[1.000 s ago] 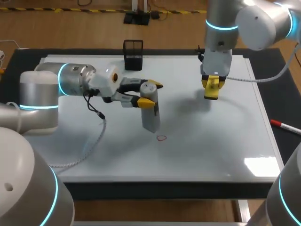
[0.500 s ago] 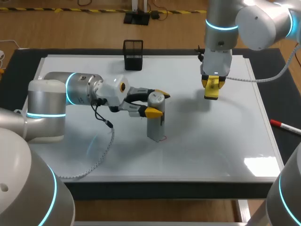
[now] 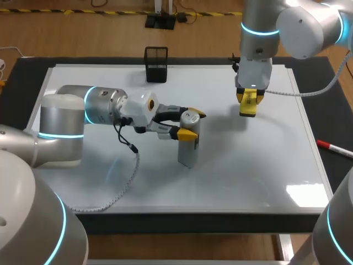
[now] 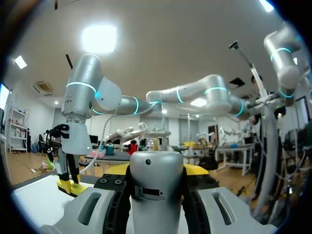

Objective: Pick up the inspection probe, press it on each red-marked spot on the whiteboard one by one, put down the probe, pick up the eraser, and wipe off all the red marks.

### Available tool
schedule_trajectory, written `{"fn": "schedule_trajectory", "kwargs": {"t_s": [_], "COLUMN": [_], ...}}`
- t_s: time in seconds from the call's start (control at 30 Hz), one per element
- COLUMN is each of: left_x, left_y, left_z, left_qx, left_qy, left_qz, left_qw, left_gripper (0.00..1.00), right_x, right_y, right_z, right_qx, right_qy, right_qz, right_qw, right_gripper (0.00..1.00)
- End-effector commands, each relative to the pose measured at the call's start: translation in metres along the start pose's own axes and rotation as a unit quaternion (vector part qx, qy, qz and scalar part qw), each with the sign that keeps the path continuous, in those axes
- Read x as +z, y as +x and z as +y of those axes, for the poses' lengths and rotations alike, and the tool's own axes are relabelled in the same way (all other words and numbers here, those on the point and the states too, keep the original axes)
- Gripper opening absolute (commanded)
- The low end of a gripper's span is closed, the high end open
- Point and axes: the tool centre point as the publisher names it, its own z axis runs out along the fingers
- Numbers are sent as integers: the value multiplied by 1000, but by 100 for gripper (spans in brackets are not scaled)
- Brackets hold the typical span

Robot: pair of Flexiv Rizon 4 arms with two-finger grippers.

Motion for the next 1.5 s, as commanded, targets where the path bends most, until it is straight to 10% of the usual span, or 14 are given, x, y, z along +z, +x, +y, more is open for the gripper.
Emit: {"fn": "schedule_trajectory", "kwargs": {"t_s": [0.03, 1.5], "left_x": [1, -10], "left_y": [-3, -12], "left_z": [4, 28], "left_qx": [1, 17], "left_qy": [1, -116], "left_qz": [2, 7], "left_qw": [1000, 993], "left_gripper": [0, 0], "right_x": [-1, -1], "right_y": [0, 0], "right_z": [-1, -1], "right_qx": [-1, -1], "right_qy": [0, 0], "right_qz": [1, 1], "right_qw": [1000, 1000], "right_gripper": [0, 0]}}
